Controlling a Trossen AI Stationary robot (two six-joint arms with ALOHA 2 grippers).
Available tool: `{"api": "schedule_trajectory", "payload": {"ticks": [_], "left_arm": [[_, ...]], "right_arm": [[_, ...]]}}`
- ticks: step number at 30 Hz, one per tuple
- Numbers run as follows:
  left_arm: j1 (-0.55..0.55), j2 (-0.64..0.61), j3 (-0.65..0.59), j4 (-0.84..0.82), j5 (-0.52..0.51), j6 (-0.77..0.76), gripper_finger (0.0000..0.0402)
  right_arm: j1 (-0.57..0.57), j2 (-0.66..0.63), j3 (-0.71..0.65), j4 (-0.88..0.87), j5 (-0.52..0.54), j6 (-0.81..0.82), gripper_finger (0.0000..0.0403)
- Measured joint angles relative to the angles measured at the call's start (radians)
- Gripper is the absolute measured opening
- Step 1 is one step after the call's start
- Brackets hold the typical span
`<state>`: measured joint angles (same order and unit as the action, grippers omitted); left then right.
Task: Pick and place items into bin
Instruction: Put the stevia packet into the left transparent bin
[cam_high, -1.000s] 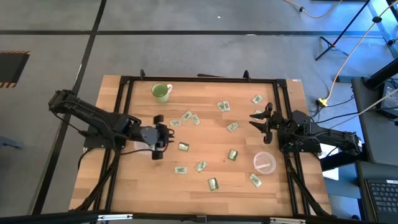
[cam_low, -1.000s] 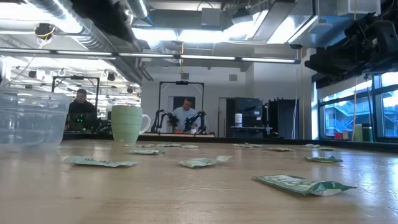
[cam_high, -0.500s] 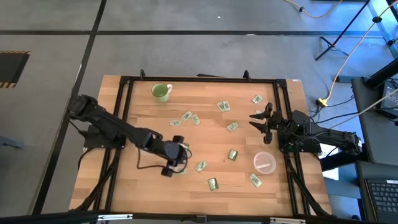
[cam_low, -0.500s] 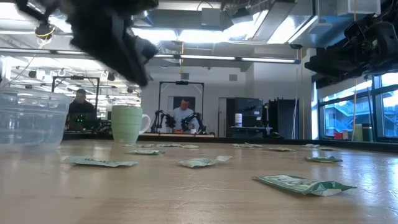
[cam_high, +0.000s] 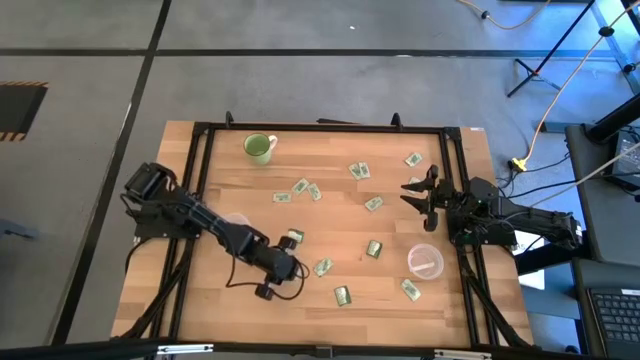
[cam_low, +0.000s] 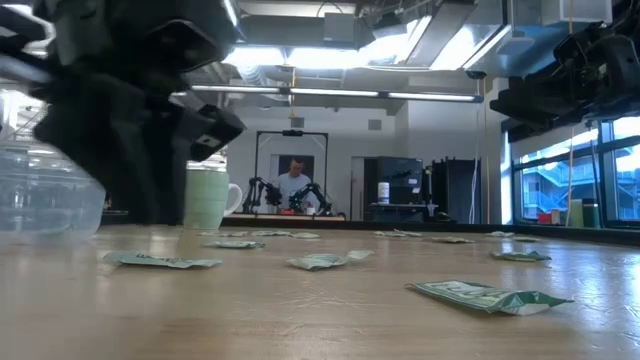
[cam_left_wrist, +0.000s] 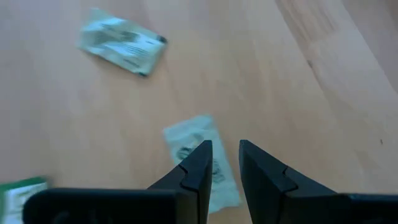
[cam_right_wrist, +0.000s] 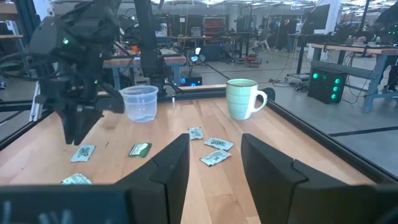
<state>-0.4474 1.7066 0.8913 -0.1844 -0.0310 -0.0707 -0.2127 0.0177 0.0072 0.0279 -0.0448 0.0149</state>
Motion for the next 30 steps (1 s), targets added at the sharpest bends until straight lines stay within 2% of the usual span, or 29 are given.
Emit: {"api": "schedule_trajectory", "payload": {"ticks": [16,30], "left_arm": [[-0.016,0.099,0.005,0.000,-0.014,-0.047,0.0072],[-0.016,0.117,0.006,0.005,-0.027,-0.047,0.0019]], "right_arm": [[0.000,0.000,0.000,0.000,0.000,-0.001,0.0149],[0.000,0.000,0.000,0.000,0.000,-0.023,0.0149]]}}
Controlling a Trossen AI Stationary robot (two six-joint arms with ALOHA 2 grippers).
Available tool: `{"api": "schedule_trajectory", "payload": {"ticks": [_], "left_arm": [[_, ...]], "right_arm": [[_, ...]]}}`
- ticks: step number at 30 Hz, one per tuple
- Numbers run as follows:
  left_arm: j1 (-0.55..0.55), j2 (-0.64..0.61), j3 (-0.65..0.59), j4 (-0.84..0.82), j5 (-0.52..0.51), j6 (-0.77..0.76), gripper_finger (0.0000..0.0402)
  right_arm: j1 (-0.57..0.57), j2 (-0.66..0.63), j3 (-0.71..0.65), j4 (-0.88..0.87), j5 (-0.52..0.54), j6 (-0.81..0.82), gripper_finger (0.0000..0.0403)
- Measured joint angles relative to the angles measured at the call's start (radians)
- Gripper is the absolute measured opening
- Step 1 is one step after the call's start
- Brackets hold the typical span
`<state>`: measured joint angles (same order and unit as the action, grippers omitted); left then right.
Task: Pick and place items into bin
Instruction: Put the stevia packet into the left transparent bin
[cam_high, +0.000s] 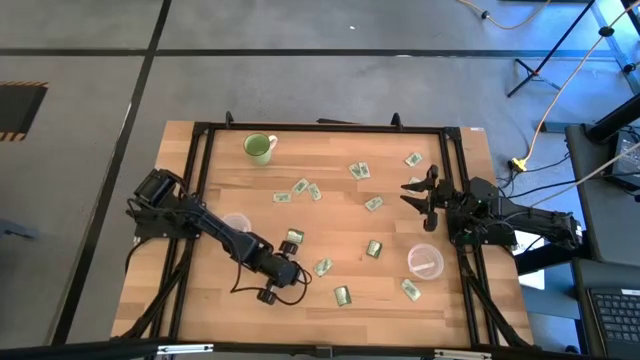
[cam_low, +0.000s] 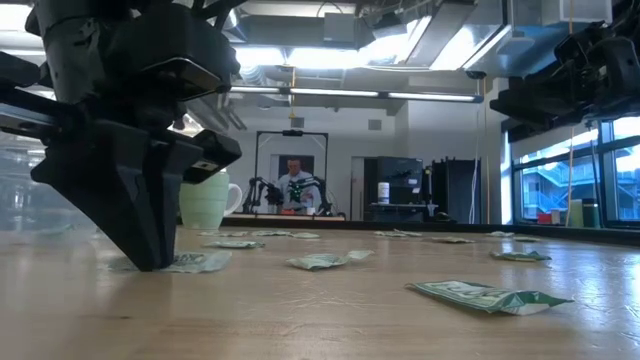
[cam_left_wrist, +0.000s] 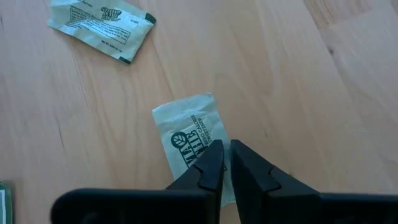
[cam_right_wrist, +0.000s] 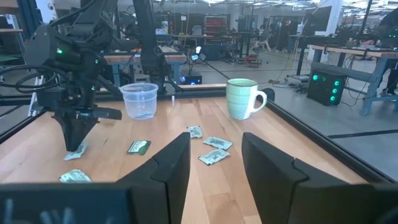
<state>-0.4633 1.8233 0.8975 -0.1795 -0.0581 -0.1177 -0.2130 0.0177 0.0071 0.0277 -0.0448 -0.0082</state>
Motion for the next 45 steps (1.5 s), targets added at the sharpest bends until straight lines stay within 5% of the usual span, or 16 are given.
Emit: {"api": "schedule_trajectory", "payload": {"ticks": [13,26,36,45], "left_arm": [[0.000,-0.034,-0.008,0.009,-0.001,0.000,0.0001],[0.001,-0.378,-0.010,-0.053,-0.075,-0.003,0.0001],[0.000,-0.647,-0.008,-0.520,-0.319,-0.452,0.0002],[0.000,-0.680,-0.008,-0.868,-0.331,-0.741,0.0002]], "right_arm": [[0.000,0.000,0.000,0.000,0.000,0.000,0.0149],[0.000,0.000,0.000,0.000,0.000,0.000,0.0149],[0.000,0.000,0.000,0.000,0.000,0.000,0.0149],[0.000,0.000,0.000,0.000,0.000,0.000,0.0149]]}}
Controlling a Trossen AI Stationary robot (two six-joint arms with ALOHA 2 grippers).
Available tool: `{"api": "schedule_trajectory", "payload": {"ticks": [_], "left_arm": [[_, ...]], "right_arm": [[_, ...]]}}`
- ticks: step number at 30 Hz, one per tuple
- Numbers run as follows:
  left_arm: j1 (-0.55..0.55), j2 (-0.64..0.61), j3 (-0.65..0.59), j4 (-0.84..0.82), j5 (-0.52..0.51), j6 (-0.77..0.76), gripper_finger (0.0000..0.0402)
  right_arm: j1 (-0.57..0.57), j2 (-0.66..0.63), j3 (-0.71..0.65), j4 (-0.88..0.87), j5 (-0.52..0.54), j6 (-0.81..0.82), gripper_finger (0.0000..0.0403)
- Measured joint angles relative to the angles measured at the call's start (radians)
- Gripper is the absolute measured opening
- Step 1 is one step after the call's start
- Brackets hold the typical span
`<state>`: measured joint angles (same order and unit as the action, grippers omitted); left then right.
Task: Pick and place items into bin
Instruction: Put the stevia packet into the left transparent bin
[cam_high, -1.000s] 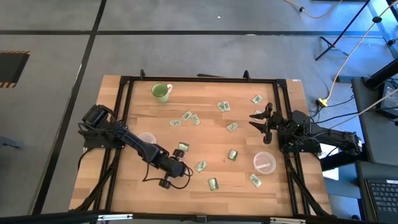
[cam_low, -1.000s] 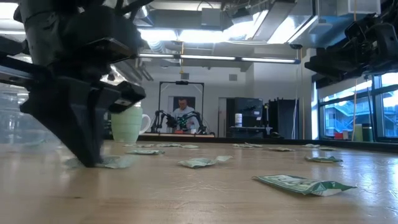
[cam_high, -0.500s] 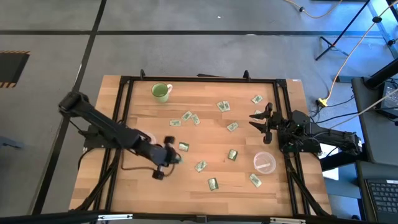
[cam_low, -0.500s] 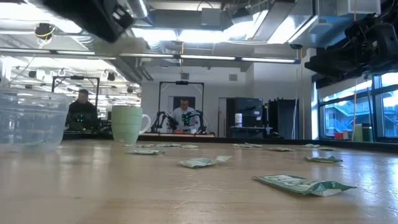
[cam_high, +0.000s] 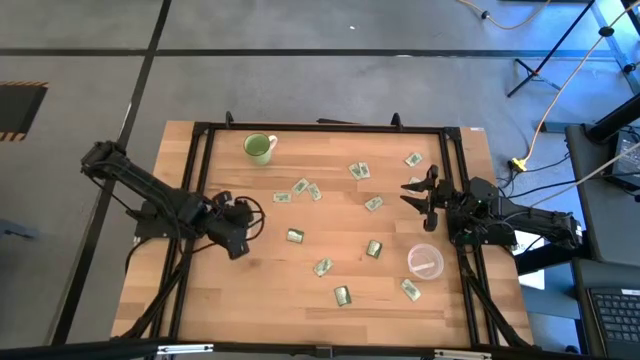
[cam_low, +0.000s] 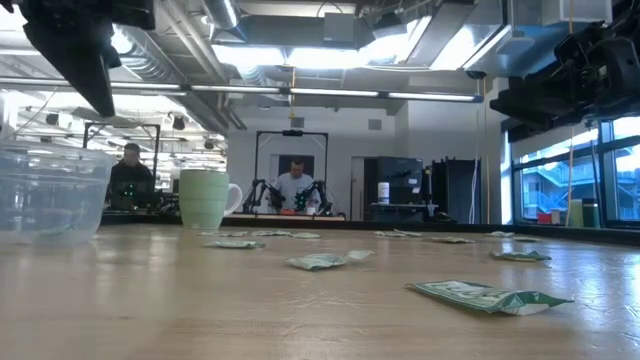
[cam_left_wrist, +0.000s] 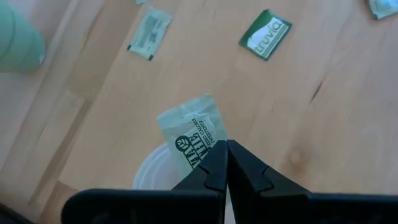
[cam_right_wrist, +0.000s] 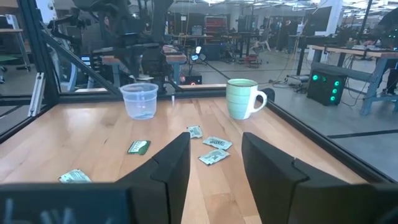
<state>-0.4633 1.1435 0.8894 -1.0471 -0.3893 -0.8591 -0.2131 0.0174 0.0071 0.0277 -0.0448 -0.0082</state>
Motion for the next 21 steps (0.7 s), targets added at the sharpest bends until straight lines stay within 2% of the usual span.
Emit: {"api": "schedule_trajectory", "payload": {"ticks": [7,14,21], "left_arm": [[-0.013,0.000,0.000,-0.001,0.025,-0.046,0.0002],[-0.073,0.000,0.000,-0.029,-0.012,-0.146,0.0002],[-0.102,-0.002,-0.096,-0.025,0.028,-0.304,0.0002]], "right_arm": [[0.000,0.000,0.000,0.000,0.000,0.000,0.0149],[0.000,0.000,0.000,0.000,0.000,-0.004,0.0149],[0.000,0.000,0.000,0.000,0.000,-0.004,0.0149]]}}
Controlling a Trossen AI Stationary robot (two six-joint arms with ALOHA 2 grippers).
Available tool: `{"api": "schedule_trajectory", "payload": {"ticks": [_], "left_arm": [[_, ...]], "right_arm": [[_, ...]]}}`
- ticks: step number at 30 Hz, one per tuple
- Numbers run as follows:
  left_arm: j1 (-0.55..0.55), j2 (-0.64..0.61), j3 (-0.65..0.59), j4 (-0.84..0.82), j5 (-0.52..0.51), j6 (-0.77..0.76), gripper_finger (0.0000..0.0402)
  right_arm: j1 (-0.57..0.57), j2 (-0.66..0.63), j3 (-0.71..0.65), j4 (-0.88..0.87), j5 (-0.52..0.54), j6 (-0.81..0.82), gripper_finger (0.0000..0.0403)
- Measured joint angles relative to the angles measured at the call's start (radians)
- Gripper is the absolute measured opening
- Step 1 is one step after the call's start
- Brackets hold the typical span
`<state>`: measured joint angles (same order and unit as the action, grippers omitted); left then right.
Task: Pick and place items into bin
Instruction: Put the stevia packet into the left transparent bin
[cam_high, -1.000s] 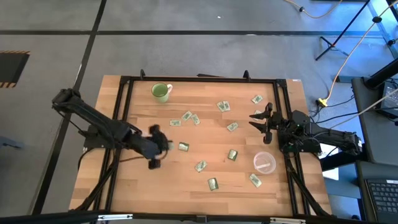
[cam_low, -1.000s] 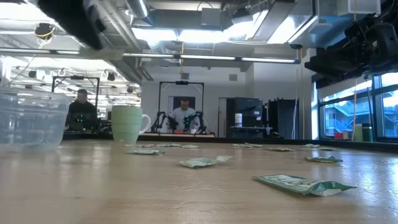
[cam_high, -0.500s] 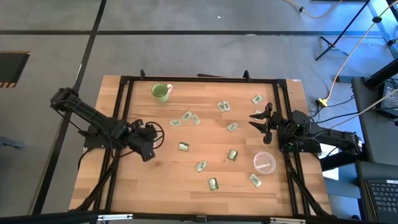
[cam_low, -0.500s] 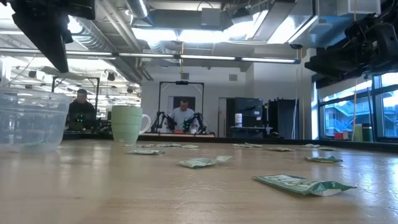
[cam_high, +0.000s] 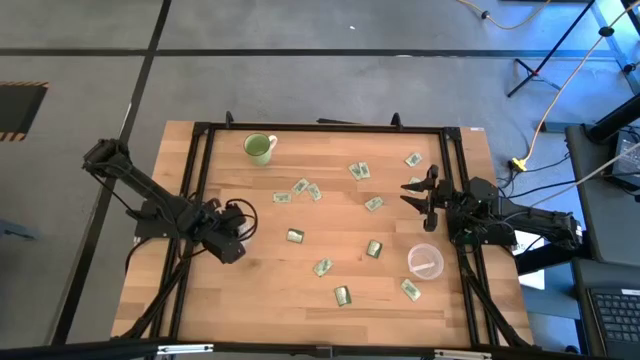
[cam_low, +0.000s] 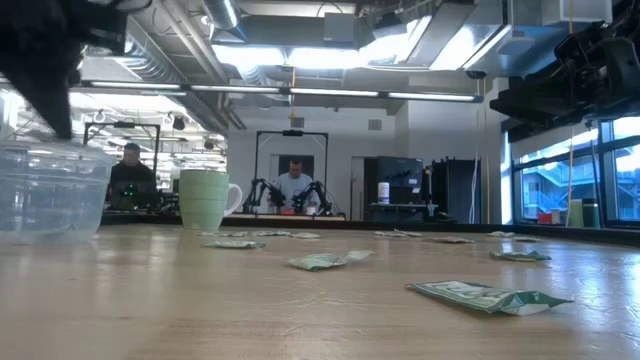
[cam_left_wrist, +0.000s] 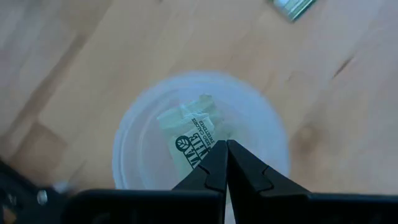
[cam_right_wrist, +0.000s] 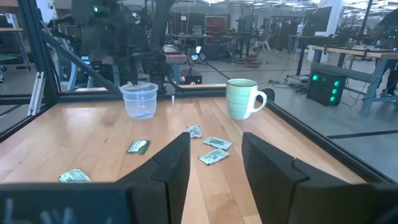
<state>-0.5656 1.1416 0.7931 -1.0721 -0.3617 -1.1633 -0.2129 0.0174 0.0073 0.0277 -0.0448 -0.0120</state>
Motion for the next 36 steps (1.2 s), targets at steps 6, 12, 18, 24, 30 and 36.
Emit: {"api": "schedule_trajectory", "payload": {"ticks": [6,12,18,24,30,36], "left_arm": [[-0.003,0.001,-0.065,0.008,0.003,-0.094,0.0002],[-0.002,0.001,-0.069,0.026,-0.007,-0.101,0.0001],[-0.002,0.001,-0.069,0.030,-0.013,-0.106,0.0008],[-0.002,0.001,-0.069,0.030,-0.013,-0.106,0.0027],[-0.002,0.001,-0.051,0.011,-0.004,-0.087,0.0052],[0.022,-0.001,0.060,-0.002,-0.105,0.050,0.0058]], "right_arm": [[0.000,0.000,0.000,0.000,0.000,0.000,0.0149],[0.000,0.000,0.000,0.000,0.000,0.000,0.0149],[0.000,0.000,0.000,0.000,0.000,0.000,0.0149],[0.000,0.000,0.000,0.000,0.000,0.001,0.0149],[0.000,0.000,0.000,0.000,0.000,0.003,0.0149],[0.000,0.000,0.000,0.000,0.000,0.003,0.0149]]}}
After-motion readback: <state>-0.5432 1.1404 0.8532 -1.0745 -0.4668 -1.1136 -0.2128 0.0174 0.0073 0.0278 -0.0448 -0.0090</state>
